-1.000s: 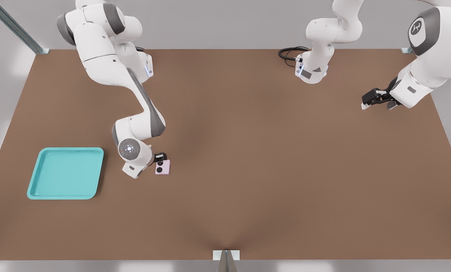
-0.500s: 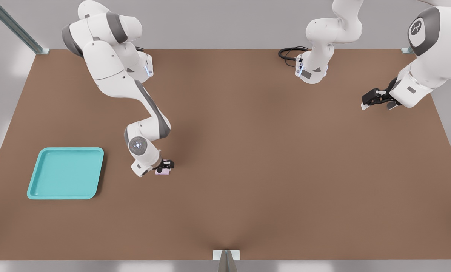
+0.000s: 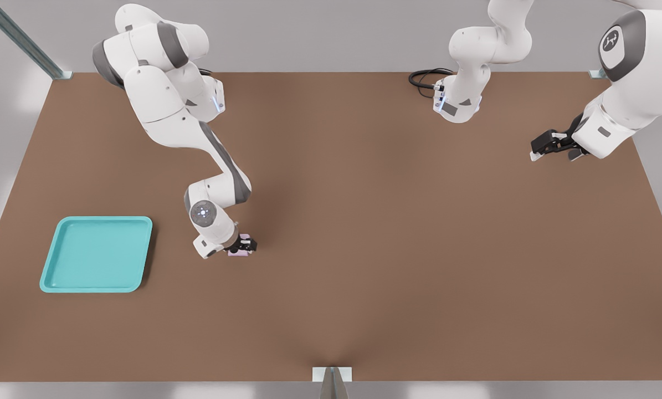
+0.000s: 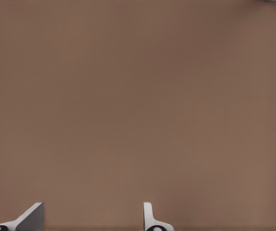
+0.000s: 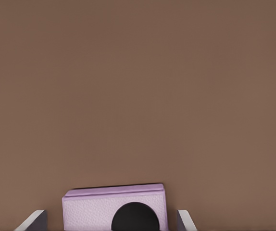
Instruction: Keep left arm still and place phone on the tray with right arm
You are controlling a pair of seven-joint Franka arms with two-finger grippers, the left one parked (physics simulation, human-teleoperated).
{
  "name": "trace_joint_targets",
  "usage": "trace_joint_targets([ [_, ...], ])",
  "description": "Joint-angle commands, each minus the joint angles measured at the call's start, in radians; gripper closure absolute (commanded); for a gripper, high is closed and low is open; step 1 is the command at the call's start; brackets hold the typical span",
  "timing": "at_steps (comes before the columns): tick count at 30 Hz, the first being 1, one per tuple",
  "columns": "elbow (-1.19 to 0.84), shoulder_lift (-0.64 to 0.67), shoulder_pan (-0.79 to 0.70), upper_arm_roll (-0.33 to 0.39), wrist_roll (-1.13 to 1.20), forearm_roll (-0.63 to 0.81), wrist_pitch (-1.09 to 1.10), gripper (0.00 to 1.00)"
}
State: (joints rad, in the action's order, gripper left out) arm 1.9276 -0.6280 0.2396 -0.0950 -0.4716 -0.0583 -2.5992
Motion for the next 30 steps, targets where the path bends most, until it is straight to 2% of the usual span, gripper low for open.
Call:
trace_joint_targets([
  [1, 0.005, 0.002, -0.002, 0.000, -0.065, 0.002, -0.001, 0.00],
  [5, 0.005, 0.001, 0.004, 0.000, -0.065, 0.000, -0.002, 0.04],
  [11, 0.002, -0.013, -0.003, 0.000, -0.061, -0.006, -0.009, 0.04],
  [13, 0.002, -0.012, -0.002, 0.000, -0.059, -0.006, -0.006, 0.17],
  [14, 0.002, -0.007, -0.002, 0.000, -0.058, -0.006, -0.002, 0.19],
  [19, 0.005, 0.079, -0.037, 0.000, 0.001, -0.008, 0.114, 0.22],
  [24, 0.004, 0.186, -0.252, 0.000, 0.321, -0.006, 0.231, 0.22],
  [30, -0.002, 0.153, -0.525, -0.002, 0.729, -0.002, 0.229, 0.22],
])
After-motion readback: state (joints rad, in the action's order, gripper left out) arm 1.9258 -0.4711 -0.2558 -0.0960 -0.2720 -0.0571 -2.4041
